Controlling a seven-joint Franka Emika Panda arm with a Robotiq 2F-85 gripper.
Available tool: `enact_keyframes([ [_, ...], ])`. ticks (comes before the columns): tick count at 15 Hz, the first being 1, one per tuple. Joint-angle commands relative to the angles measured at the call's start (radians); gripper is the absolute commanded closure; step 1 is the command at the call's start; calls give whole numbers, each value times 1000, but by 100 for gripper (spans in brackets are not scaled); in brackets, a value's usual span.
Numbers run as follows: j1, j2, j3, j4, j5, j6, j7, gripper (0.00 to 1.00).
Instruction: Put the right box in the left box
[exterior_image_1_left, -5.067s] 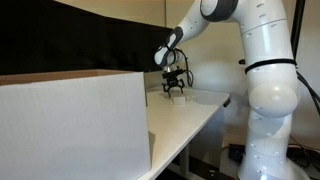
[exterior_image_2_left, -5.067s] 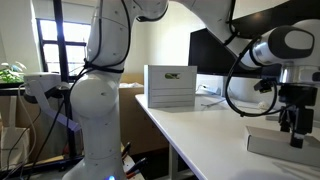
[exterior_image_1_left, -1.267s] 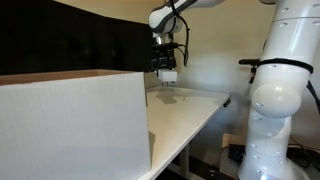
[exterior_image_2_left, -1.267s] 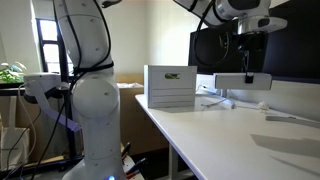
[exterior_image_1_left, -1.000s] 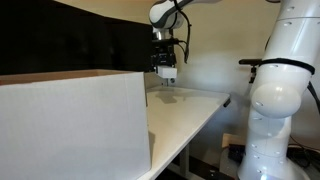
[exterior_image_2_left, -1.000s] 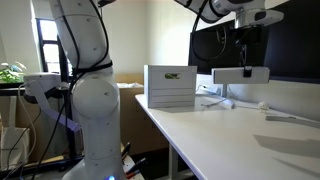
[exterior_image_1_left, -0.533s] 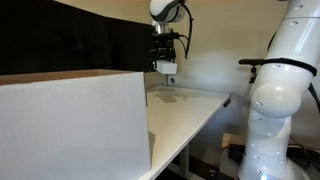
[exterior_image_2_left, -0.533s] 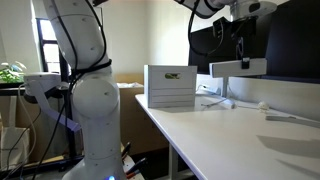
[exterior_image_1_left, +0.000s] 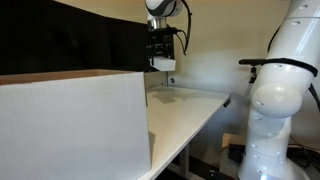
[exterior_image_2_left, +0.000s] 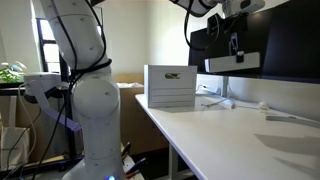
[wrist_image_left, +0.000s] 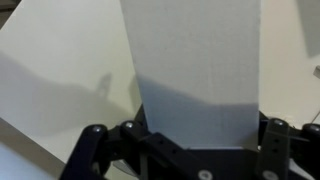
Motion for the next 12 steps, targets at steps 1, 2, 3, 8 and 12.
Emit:
enact_keyframes([
  [1,17,-7,18,37,-43,-75,-33,38],
  [2,21,-7,20,45,-46,-94,-45,38],
  [3,27,-8,22,54,-49,-113,-58,38],
  [8,51,-10,25,99,-41,-197,-142,38],
  [12,63,-32,30,99,-45,-252,-206,38],
])
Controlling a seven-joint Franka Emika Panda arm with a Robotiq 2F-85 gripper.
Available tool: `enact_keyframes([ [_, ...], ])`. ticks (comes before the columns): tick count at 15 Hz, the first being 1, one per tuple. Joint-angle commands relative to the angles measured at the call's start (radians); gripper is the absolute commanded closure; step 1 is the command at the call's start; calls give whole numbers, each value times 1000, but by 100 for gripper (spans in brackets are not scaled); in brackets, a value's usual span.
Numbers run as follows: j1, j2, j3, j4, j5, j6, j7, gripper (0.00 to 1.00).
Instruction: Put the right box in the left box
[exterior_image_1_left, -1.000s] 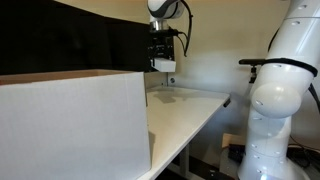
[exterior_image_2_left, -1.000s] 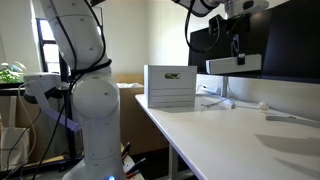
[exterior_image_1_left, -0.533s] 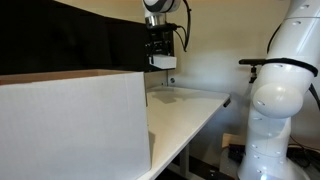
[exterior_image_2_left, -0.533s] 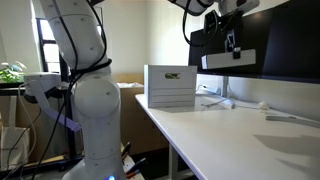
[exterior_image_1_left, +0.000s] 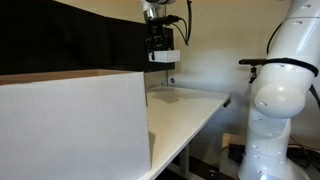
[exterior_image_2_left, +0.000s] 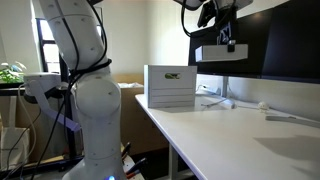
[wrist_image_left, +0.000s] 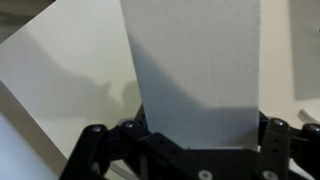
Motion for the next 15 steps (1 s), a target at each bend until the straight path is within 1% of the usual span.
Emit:
enact_keyframes([
  [1,8,-40,6,-3,-15,-69,-81,38],
  [4,10,-77,2,-8,-6,-126,-139,38],
  [7,15,-114,5,-10,8,-157,-163,38],
  [15,29,-159,29,-3,65,-165,-125,38],
])
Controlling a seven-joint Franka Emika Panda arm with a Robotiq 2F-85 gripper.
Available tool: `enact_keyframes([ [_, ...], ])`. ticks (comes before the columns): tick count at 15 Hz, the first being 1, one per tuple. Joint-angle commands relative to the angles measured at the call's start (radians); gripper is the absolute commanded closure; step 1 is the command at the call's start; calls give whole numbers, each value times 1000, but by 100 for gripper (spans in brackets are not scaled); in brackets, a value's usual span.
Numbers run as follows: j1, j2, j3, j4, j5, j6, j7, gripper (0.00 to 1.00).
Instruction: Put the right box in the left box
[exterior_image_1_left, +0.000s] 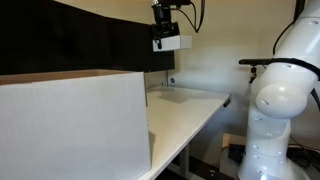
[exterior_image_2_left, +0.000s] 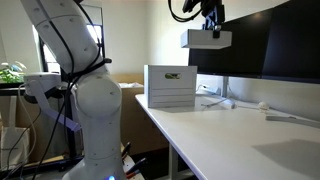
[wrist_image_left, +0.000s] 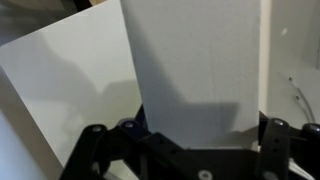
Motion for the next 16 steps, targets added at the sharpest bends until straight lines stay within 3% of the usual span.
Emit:
enact_keyframes([
  [1,2,-22,10,-3,41,-14,7,38],
  [6,-2,-19,13,7,88,-17,25,38],
  [7,-4,-8,16,4,61,-2,3,13],
  [14,-4,-8,16,4,69,-2,5,13],
  [15,-4,-8,16,4,69,-2,5,38],
  [16,-6,-6,14,-1,74,3,15,38],
])
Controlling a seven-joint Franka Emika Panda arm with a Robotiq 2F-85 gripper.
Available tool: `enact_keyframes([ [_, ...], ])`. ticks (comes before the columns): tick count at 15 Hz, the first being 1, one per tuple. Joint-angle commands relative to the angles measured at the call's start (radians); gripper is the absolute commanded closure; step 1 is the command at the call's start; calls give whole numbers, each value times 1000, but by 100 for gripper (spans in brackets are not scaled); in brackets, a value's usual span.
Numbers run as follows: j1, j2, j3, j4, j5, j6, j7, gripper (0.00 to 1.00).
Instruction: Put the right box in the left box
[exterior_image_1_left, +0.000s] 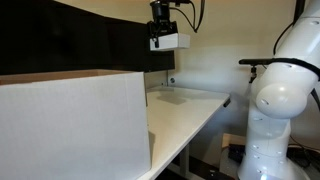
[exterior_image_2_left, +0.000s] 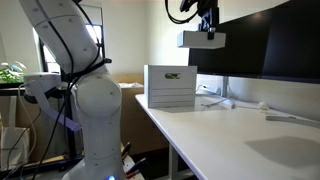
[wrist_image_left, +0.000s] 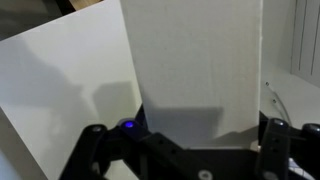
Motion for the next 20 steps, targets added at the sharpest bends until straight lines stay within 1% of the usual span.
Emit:
enact_keyframes([
  [1,-7,5,4,-3,7,7,16,38],
  [10,20,38,35,-6,55,30,37,38],
  [16,67,64,75,6,65,38,10,38],
  [20,97,67,100,14,53,22,-11,38],
])
